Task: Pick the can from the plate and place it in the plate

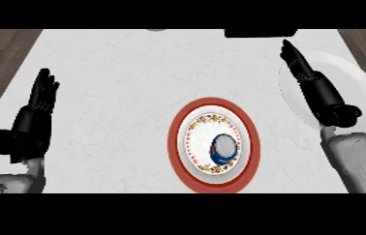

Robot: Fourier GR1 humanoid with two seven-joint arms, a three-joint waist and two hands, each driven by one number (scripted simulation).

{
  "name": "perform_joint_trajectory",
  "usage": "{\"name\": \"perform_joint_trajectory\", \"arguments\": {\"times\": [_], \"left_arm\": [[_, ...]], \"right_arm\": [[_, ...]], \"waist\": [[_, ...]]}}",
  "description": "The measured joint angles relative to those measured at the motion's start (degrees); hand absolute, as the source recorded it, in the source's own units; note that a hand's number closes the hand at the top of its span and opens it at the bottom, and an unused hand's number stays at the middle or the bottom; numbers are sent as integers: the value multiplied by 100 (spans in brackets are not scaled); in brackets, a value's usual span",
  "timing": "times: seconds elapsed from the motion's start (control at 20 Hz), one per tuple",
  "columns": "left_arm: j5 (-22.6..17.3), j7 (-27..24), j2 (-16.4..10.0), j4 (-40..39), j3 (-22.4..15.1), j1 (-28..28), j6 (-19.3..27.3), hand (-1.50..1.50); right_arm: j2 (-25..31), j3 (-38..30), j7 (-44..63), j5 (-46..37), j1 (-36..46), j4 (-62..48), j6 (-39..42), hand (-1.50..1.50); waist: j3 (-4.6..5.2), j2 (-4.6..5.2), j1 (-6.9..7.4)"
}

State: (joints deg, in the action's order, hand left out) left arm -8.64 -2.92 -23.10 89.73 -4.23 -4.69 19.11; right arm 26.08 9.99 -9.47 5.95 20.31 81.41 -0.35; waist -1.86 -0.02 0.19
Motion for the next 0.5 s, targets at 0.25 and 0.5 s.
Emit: {"name": "perform_joint_trajectory", "arguments": {"times": [0.25, 0.5], "left_arm": [[-157, 533, 254, -273, -338, 273, -215, 0], [-542, 1034, 552, -560, -664, 511, -603, 0]], "right_arm": [[-2, -404, 152, 586, 401, 33, 343, 150], [346, -637, 355, -85, 445, -96, -346, -150]], "waist": [[132, 20, 3], [195, 22, -88]]}}
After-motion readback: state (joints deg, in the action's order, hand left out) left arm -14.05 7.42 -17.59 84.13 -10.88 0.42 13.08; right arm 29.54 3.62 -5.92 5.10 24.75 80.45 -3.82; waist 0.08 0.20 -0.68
